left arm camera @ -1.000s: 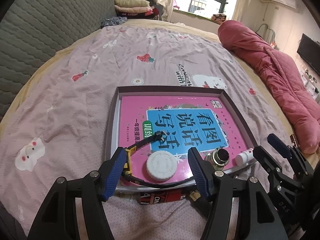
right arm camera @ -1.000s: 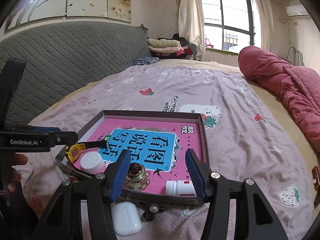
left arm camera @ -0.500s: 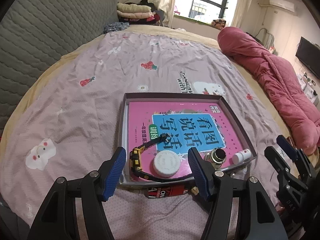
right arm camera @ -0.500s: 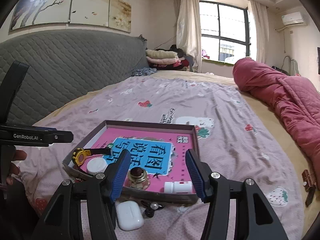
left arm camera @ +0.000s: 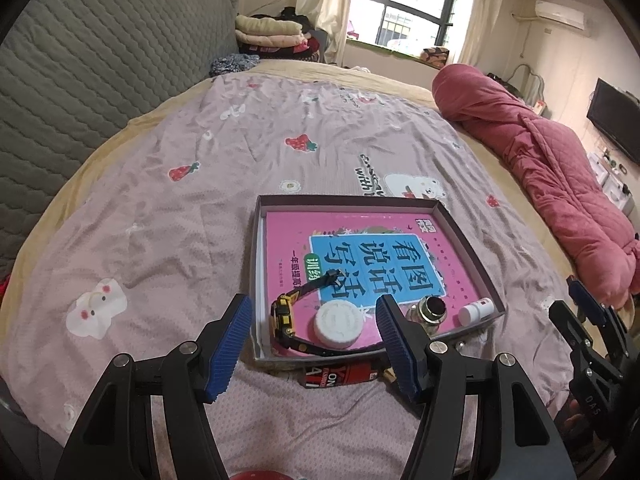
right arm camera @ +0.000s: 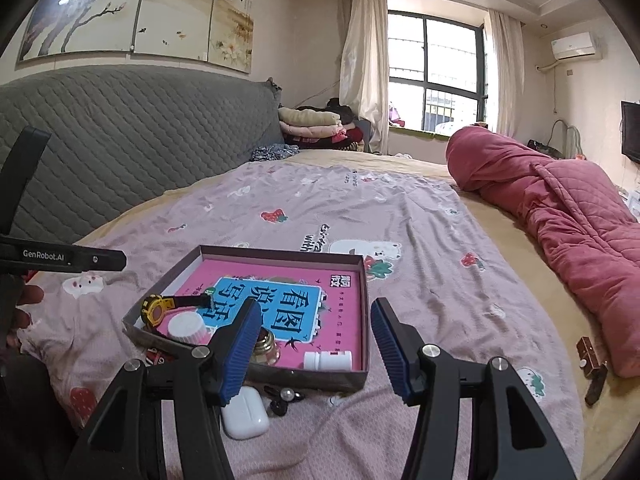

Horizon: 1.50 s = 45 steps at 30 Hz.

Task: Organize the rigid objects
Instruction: 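Withdraw both open tools from the tray back toward the remaining objects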

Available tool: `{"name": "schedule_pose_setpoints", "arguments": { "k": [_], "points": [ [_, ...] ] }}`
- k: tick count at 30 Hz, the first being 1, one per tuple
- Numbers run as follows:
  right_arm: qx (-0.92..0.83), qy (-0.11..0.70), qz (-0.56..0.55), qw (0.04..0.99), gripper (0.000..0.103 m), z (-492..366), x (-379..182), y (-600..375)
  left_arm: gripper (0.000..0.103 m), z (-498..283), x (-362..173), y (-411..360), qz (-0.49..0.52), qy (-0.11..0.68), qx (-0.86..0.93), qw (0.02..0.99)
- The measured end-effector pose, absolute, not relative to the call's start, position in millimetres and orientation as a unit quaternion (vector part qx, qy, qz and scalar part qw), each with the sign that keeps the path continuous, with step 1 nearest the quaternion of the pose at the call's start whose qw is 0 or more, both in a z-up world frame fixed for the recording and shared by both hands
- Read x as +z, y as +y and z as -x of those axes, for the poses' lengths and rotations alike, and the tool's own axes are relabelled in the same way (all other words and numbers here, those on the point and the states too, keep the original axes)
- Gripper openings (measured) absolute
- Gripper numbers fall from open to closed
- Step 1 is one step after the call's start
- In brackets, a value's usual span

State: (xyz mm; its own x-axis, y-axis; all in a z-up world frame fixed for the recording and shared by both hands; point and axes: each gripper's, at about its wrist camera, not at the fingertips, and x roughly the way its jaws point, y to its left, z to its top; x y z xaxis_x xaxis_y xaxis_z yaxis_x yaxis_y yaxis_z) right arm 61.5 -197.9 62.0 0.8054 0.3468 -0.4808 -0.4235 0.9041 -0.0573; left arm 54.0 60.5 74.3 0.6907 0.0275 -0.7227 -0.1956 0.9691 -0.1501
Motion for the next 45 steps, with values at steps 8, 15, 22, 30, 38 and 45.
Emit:
{"name": "schedule_pose_setpoints", "arguments": {
  "k": [8, 15, 22, 30, 38, 45],
  "points": [
    [0.214, 0.236, 0.091, 0.943, 0.057, -49, 61, -190, 0.066, -43, 79, 61, 0.102, 0.384, 0.063, 0.915],
    [0.226, 0.236, 0.104, 0.939, 0.057, -38, 59, -182, 0.066, -38, 73, 57, 0.098, 0.393, 0.060, 0.912],
    [0.238, 0.238, 0.104, 0.936, 0.057, -32, 59, -179, 0.066, -33, 61, 52, 0.091, 0.406, 0.053, 0.908],
    [0.245, 0.249, 0.099, 0.932, 0.057, -30, 58, -180, 0.066, -26, 46, 46, 0.075, 0.423, 0.045, 0.902],
    [0.246, 0.270, 0.099, 0.925, 0.057, -29, 51, -181, 0.066, -21, 35, 41, 0.058, 0.434, 0.037, 0.898],
    [0.247, 0.282, 0.100, 0.922, 0.057, -28, 48, -180, 0.066, -20, 18, 36, 0.032, 0.446, 0.027, 0.894]
  ]
}}
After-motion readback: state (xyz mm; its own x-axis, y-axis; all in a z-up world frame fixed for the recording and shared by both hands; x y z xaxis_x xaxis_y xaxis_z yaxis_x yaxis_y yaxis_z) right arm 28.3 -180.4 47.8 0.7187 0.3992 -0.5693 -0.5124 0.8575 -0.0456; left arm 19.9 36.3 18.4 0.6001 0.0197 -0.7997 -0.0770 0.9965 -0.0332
